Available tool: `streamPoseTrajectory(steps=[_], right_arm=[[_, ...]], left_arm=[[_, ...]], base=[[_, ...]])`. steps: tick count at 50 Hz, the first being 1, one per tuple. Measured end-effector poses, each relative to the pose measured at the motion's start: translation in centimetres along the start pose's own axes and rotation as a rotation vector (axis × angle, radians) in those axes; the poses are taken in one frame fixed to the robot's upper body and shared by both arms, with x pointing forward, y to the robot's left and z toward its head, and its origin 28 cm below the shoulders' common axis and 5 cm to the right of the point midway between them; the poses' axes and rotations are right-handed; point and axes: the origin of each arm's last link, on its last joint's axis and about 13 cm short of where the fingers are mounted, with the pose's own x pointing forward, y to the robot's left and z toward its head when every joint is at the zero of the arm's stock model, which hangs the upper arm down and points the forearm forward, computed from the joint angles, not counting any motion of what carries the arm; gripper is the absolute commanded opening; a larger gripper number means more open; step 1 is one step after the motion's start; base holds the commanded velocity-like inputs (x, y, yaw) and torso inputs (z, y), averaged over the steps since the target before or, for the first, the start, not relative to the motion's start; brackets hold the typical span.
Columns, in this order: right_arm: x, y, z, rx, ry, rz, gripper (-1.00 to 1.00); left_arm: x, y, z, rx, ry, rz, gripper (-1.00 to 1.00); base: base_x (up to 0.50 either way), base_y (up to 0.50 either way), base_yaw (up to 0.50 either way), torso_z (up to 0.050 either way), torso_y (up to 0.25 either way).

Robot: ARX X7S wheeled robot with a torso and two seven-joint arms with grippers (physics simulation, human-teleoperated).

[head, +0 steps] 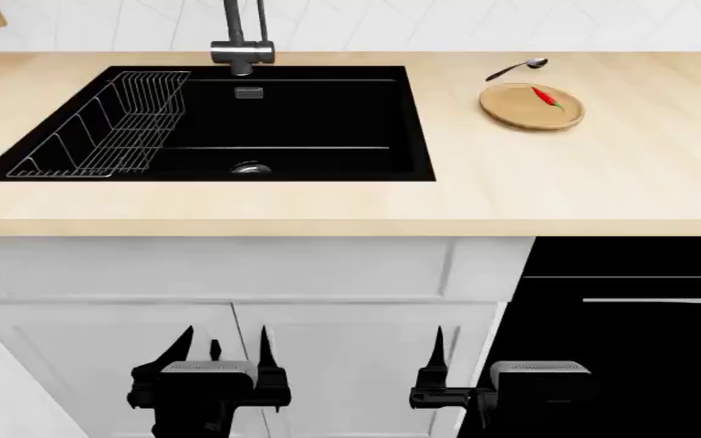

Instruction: Pick the chili pepper from the counter and place it in the sink. Then turn on the sink faucet.

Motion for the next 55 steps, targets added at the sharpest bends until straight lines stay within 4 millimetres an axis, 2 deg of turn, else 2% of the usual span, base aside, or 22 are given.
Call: streamPoseTrajectory(steps=[6,10,15,22,28,33,37,47,55], right_arm=[[0.1,-0.3,1.0,0.0,-0.004,-0.014,1.0],[0.5,-0.7,3.1,0.001,-0.021,-0.022,1.0],[1.4,-1.3,7.3,0.021,-0.041,-0.022,1.0],[2.9,-2.1,14.7,0.035,-0.088,0.007,1.0],[4.4,-2.9,20.5,0.025,-0.12,0.034,1.0],[5.4,-3.4,24.5,0.042,-0.135,0.035,1.0],[5.9,-3.5,27.2,0.059,-0.141,0.037,1.0],[5.9,-3.6,32.5,0.055,-0.164,0.039,1.0],[5.5,-3.7,35.0,0.039,-0.195,0.043,1.0]], left_arm=[[-0.3,0.4,0.8,0.009,0.003,0.019,1.0],[-0.4,0.9,3.1,0.018,0.0,0.019,1.0],[-0.3,2.1,7.7,-0.016,-0.005,0.023,1.0],[1.4,4.3,15.7,-0.102,-0.032,0.09,1.0],[2.9,4.0,22.2,-0.125,-0.038,0.055,1.0],[3.0,3.9,27.0,-0.1,-0.072,0.013,1.0],[2.8,4.2,30.1,-0.075,-0.102,0.001,1.0],[1.9,4.7,35.7,-0.032,-0.164,-0.001,1.0],[1.3,5.1,38.3,-0.013,-0.196,0.007,1.0]], base=[[0.0,0.0,0.0,0.0,0.0],[0.0,0.0,0.0,0.0,0.0],[0.0,0.0,0.0,0.0,0.0],[0.0,0.0,0.0,0.0,0.0],[0.0,0.0,0.0,0.0,0.0],[0.0,0.0,0.0,0.034,0.0],[0.0,0.0,0.0,0.05,0.0],[0.0,0.0,0.0,0.05,0.0],[0.0,0.0,0.0,0.05,0.0]])
